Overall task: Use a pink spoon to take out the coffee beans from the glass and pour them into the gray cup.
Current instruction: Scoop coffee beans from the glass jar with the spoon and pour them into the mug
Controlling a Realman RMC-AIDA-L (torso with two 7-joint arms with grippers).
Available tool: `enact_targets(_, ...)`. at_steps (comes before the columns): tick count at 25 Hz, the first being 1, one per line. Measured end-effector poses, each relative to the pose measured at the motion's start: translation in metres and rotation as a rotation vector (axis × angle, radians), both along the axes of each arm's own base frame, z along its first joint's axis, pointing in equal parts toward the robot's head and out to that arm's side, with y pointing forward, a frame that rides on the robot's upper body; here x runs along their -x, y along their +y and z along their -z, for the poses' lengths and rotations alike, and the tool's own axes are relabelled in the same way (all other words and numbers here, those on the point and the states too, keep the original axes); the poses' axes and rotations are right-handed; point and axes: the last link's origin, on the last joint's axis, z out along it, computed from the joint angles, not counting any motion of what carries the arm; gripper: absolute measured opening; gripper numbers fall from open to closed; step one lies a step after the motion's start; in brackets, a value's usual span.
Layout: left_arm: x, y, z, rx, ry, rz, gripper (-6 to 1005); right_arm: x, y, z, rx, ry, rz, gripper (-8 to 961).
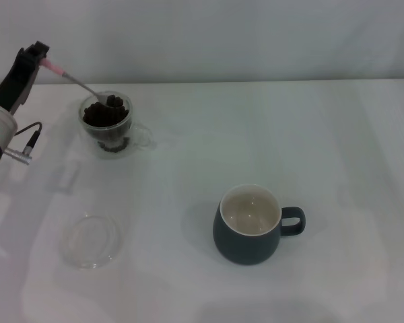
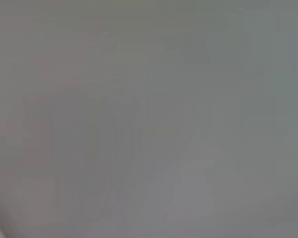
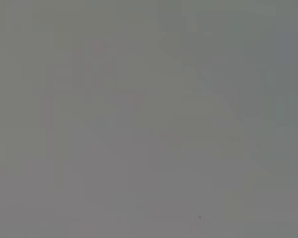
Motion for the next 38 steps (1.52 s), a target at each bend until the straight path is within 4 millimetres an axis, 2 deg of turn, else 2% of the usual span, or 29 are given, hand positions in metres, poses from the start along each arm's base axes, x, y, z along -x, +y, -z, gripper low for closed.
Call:
enact_targets(7,-0.016,-0.002,0.001,0.002,0.002,0.109,132,0.002,-0.001,0.006,0.004,0.005,0.002,874)
enact_targets(15,-0.025,-0.004,0.009,0.062,-0.03,0.142,131,0.002,0.001,0.006,0.007,0.002,0.006,874)
enact_targets(25,-0.041,-0.014,0.034,0.21,0.001,0.234,131,-0.004,0.001,0.005,0.021,0.001,0.033,874)
enact_targets(38,-0.064,-0.02,0.048,0.318,0.014,0.351,132,-0.007,-0.006,0.013,0.035,-0.003,0.052,874)
